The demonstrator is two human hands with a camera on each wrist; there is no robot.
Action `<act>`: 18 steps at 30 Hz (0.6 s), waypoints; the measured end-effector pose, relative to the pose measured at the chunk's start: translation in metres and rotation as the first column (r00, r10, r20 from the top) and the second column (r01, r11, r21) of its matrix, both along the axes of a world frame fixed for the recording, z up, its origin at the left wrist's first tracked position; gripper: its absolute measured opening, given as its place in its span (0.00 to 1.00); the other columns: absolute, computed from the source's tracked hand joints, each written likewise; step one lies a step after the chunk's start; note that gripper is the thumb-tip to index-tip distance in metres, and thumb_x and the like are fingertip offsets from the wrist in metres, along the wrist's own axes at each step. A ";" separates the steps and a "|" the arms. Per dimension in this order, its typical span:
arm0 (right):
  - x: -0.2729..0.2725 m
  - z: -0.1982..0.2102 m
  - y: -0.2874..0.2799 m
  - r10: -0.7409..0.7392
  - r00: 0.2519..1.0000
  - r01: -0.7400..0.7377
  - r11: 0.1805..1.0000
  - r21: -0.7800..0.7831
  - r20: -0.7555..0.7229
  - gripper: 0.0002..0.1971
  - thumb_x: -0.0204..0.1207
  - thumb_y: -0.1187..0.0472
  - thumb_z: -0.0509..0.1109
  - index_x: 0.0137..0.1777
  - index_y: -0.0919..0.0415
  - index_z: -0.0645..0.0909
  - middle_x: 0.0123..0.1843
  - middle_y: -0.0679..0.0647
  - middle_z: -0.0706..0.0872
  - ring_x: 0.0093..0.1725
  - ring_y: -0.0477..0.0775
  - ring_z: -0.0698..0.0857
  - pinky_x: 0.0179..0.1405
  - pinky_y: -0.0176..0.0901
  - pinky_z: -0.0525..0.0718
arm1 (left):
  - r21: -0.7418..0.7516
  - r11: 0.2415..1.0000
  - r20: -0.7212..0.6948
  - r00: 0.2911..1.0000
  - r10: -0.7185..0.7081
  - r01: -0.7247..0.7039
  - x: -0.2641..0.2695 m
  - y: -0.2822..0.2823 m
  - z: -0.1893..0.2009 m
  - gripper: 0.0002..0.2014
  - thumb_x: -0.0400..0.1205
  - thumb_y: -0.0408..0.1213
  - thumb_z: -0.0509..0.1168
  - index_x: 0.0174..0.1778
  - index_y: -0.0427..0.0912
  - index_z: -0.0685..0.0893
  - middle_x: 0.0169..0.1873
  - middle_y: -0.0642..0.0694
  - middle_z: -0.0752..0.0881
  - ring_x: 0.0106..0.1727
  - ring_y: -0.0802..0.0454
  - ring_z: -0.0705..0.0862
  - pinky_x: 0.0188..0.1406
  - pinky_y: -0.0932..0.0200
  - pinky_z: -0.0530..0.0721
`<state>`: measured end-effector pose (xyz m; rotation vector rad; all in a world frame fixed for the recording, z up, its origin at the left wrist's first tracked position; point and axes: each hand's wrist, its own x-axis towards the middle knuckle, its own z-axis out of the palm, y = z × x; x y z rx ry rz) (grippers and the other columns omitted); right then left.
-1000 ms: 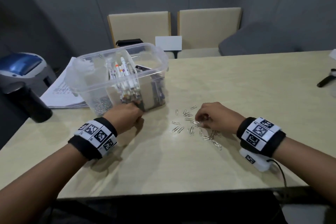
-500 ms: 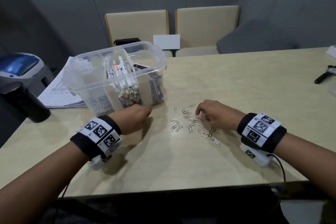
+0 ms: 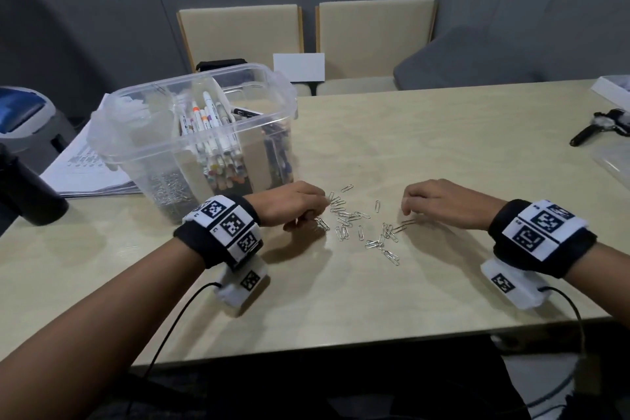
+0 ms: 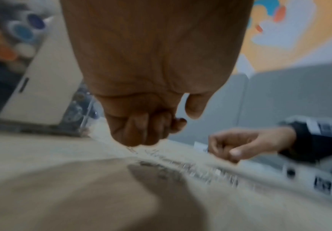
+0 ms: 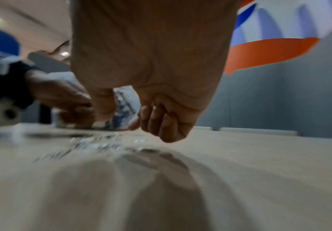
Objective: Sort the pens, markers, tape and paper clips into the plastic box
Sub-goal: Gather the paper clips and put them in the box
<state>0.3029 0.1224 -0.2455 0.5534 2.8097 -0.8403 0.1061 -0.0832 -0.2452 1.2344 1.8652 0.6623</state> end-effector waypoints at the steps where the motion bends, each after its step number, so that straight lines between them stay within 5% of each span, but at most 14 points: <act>1: 0.002 -0.002 -0.004 0.034 0.999 -0.034 0.998 0.053 0.008 0.09 0.81 0.48 0.63 0.46 0.51 0.79 0.33 0.45 0.81 0.33 0.46 0.78 0.37 0.43 0.74 | 0.001 1.000 -0.104 0.994 -0.013 0.013 0.001 0.001 -0.001 0.18 0.89 0.43 0.55 0.33 0.41 0.71 0.28 0.46 0.74 0.26 0.52 0.71 0.25 0.60 0.72; 3: 0.007 -0.006 -0.013 0.139 0.990 -0.142 0.982 0.126 0.029 0.17 0.75 0.36 0.66 0.53 0.47 0.74 0.32 0.43 0.78 0.34 0.40 0.75 0.37 0.42 0.73 | -0.012 0.997 -0.408 0.910 -0.070 0.072 0.002 0.002 -0.004 0.19 0.88 0.52 0.53 0.36 0.43 0.72 0.31 0.48 0.77 0.32 0.52 0.75 0.33 0.58 0.75; 6: 0.007 -0.016 -0.025 0.246 0.964 -0.262 0.943 0.206 0.101 0.26 0.70 0.30 0.67 0.61 0.43 0.69 0.49 0.43 0.79 0.47 0.42 0.77 0.48 0.46 0.77 | -0.126 0.987 -0.654 0.740 -0.161 0.104 -0.001 -0.003 -0.013 0.18 0.84 0.57 0.58 0.52 0.44 0.73 0.43 0.46 0.84 0.44 0.45 0.81 0.45 0.50 0.80; 8: 0.003 -0.022 -0.032 0.244 0.964 -0.262 0.945 0.197 0.109 0.22 0.75 0.35 0.66 0.61 0.45 0.69 0.52 0.43 0.79 0.51 0.47 0.77 0.53 0.50 0.79 | -0.196 0.973 -0.691 0.688 -0.223 0.119 -0.001 -0.006 -0.021 0.19 0.82 0.59 0.60 0.55 0.46 0.70 0.47 0.45 0.85 0.46 0.44 0.81 0.47 0.49 0.80; 13: -0.014 -0.032 -0.040 0.175 0.980 -0.188 0.971 0.151 0.092 0.05 0.81 0.48 0.64 0.51 0.47 0.74 0.48 0.40 0.79 0.50 0.48 0.80 0.54 0.53 0.81 | -0.210 0.966 -0.660 0.707 -0.253 0.150 0.002 -0.008 -0.025 0.09 0.88 0.47 0.54 0.48 0.45 0.67 0.52 0.42 0.84 0.45 0.45 0.78 0.46 0.52 0.76; 18: -0.027 -0.030 -0.044 0.191 0.970 -0.221 0.950 0.221 0.150 0.05 0.83 0.52 0.61 0.48 0.50 0.72 0.50 0.45 0.79 0.51 0.51 0.80 0.54 0.53 0.81 | -0.229 0.962 -0.698 0.664 -0.268 0.147 0.006 -0.011 -0.024 0.07 0.87 0.42 0.51 0.46 0.44 0.67 0.53 0.37 0.83 0.49 0.38 0.81 0.48 0.50 0.80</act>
